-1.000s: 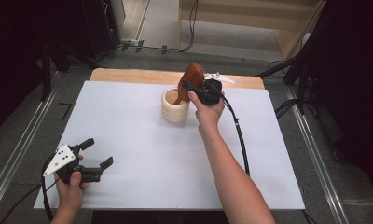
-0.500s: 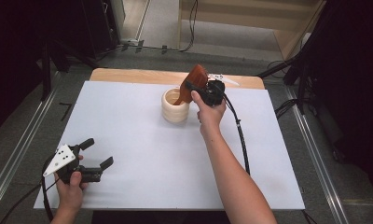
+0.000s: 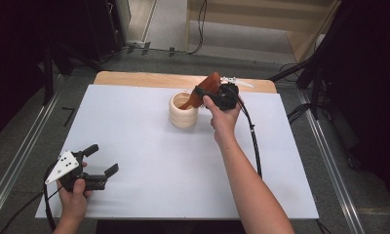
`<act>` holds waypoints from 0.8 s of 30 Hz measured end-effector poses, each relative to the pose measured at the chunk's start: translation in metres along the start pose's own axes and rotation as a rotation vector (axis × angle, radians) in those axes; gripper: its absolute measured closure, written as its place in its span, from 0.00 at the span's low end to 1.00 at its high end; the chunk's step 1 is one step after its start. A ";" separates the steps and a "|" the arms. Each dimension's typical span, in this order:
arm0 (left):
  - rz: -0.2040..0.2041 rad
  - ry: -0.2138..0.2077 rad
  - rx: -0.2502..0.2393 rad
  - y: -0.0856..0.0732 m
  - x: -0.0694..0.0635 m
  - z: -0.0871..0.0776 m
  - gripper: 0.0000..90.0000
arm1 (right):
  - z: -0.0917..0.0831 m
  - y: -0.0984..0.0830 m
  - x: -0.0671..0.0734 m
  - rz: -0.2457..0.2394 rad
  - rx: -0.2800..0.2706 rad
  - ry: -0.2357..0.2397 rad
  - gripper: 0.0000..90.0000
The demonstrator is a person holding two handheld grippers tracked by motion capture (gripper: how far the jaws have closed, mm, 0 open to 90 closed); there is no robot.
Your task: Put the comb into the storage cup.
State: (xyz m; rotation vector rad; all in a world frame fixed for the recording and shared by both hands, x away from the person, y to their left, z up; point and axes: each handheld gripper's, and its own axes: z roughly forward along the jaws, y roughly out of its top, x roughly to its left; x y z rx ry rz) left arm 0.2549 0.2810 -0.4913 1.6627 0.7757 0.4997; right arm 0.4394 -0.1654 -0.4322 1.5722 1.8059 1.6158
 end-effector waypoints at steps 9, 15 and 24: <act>0.002 0.002 0.002 0.000 0.000 0.000 0.00 | -0.004 0.001 0.004 -0.062 0.014 0.007 0.13; 0.002 0.001 0.003 0.000 0.000 0.000 0.00 | -0.007 0.001 0.008 -0.106 0.012 -0.046 0.00; 0.006 0.000 0.004 0.000 -0.001 0.000 0.00 | -0.016 0.003 0.010 -0.147 0.008 -0.028 0.00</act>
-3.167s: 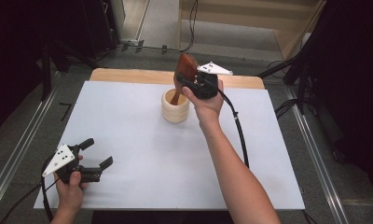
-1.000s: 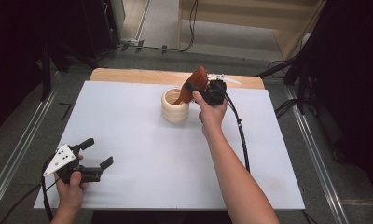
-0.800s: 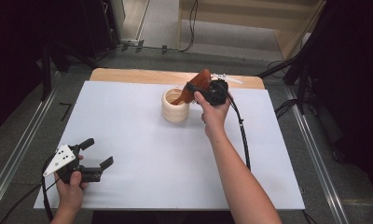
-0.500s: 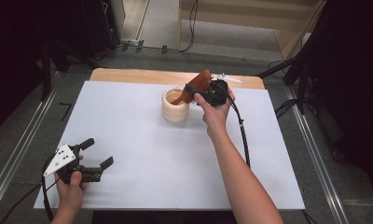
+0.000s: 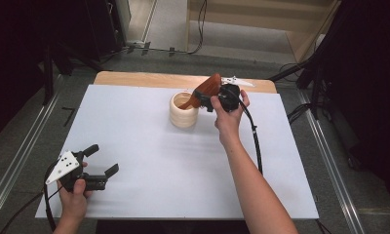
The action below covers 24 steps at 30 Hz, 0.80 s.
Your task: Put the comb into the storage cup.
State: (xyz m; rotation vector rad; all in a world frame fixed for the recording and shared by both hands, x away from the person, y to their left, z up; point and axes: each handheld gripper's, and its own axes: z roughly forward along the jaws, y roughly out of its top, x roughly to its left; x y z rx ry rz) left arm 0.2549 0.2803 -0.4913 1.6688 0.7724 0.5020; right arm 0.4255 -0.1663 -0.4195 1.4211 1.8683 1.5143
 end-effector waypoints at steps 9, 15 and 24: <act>0.000 -0.001 0.000 0.000 0.000 0.000 0.00 | -0.009 -0.003 0.002 -0.056 0.006 0.002 0.00; 0.001 -0.001 0.001 0.000 0.000 0.000 0.00 | -0.016 -0.004 0.000 -0.077 0.002 0.012 0.00; 0.002 0.001 0.003 0.000 -0.001 0.000 0.00 | -0.026 -0.006 -0.001 -0.087 0.002 0.016 0.00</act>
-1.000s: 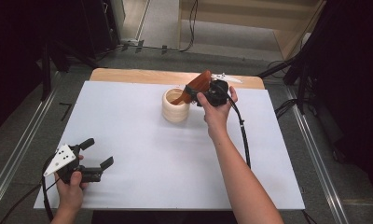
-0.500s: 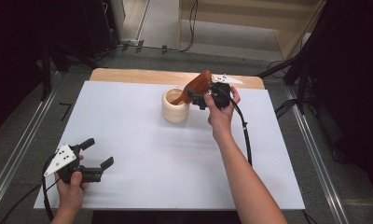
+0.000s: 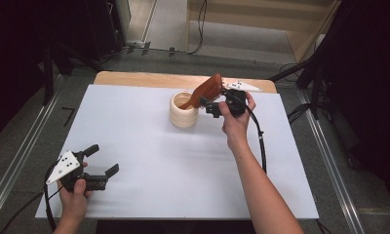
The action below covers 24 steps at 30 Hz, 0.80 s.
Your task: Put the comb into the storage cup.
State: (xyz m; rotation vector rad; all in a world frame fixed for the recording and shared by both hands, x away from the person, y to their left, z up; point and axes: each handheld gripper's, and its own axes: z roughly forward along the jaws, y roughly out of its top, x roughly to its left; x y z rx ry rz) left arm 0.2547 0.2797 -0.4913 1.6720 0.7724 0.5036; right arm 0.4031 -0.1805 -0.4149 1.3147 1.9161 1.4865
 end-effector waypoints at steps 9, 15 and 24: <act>0.001 0.002 0.001 0.000 0.000 0.000 0.00 | -0.007 -0.001 -0.002 -0.005 0.012 -0.003 0.00; 0.002 0.004 0.003 0.000 0.000 0.000 0.00 | -0.004 0.003 0.003 -0.027 0.015 0.004 0.00; 0.000 0.002 0.001 0.000 0.000 0.000 0.00 | 0.012 0.010 0.010 -0.012 0.031 -0.090 0.14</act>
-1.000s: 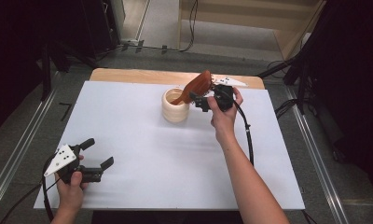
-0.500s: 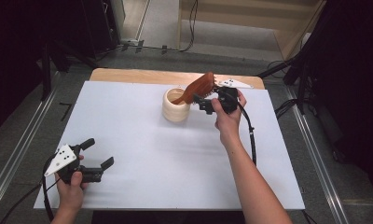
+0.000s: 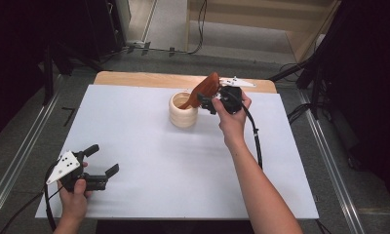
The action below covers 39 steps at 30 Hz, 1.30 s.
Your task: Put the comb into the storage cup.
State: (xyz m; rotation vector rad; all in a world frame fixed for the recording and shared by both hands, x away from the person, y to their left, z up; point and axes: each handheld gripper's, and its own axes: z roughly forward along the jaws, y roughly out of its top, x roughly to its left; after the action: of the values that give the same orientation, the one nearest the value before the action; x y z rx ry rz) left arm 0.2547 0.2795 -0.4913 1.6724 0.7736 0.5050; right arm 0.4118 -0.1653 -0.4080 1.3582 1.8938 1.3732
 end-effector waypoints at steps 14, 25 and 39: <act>0.001 -0.002 0.000 0.000 0.000 0.000 0.00 | 0.002 0.003 -0.006 0.132 -0.077 0.143 0.59; 0.000 -0.003 -0.001 0.000 0.000 0.000 0.00 | 0.000 0.008 0.008 0.066 -0.127 0.132 0.64; 0.004 -0.002 0.002 0.000 0.000 0.000 0.00 | 0.005 -0.001 -0.008 0.165 -0.073 0.105 0.47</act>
State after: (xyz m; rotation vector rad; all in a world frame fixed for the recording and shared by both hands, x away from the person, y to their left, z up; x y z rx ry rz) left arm 0.2548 0.2789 -0.4913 1.6763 0.7696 0.5057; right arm 0.4185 -0.1704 -0.4123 1.4600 1.8103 1.6066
